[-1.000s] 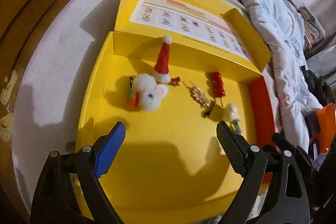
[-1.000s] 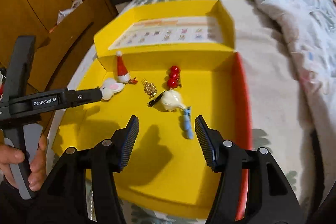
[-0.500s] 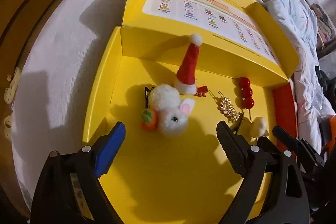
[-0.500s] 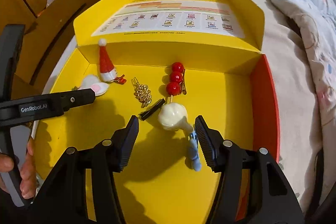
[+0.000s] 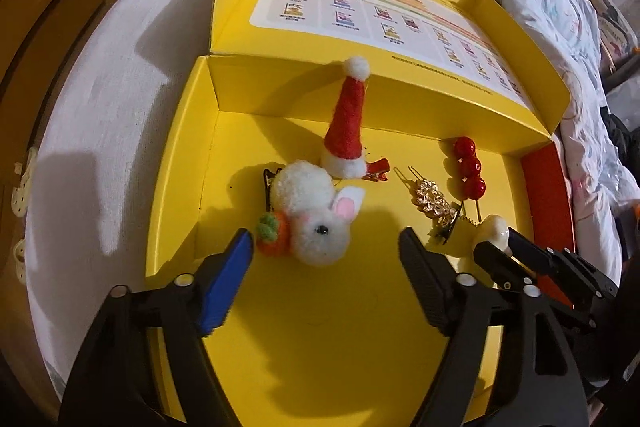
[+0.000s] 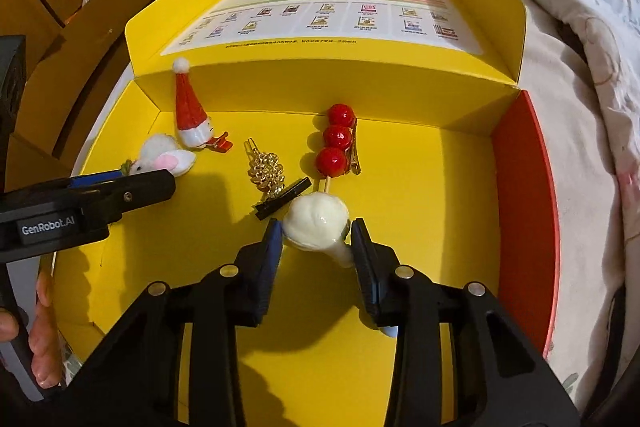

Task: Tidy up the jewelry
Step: 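Grasp the white bulb ornament with the right tool while the left tool grasps the pompom rabbit clip, then lift both items out of the box and release them on the bed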

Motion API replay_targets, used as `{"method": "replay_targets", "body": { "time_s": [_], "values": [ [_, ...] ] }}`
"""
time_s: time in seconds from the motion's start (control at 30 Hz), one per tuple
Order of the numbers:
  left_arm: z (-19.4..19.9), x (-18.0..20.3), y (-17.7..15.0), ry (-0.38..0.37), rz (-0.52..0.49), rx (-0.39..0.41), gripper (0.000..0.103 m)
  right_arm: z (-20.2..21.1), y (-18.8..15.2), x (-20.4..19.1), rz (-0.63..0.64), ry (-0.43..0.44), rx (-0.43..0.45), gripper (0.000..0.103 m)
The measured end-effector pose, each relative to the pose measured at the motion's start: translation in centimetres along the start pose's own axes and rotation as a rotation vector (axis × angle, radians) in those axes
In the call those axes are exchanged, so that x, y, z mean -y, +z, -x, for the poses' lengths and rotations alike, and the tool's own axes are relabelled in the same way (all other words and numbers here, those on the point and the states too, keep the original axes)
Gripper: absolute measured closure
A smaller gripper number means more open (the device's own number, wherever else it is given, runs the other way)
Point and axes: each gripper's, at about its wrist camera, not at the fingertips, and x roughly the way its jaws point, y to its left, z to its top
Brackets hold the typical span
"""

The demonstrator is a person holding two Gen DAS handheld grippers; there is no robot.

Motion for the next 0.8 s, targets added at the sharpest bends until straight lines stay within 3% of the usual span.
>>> {"method": "replay_targets", "body": {
  "time_s": [0.1,0.23,0.8],
  "values": [
    [0.1,-0.1,0.1,0.002,0.0,0.008,0.036,0.0,-0.1,0.2,-0.014,0.013,-0.004,0.067],
    [0.3,-0.6,0.3,-0.036,-0.002,0.005,0.063,0.5,-0.2,0.8,-0.041,0.038,0.014,0.068],
    [2.7,-1.2,0.8,-0.117,0.02,0.044,0.071,4.0,-0.1,2.4,-0.124,0.137,0.071,0.068]
  ]
}}
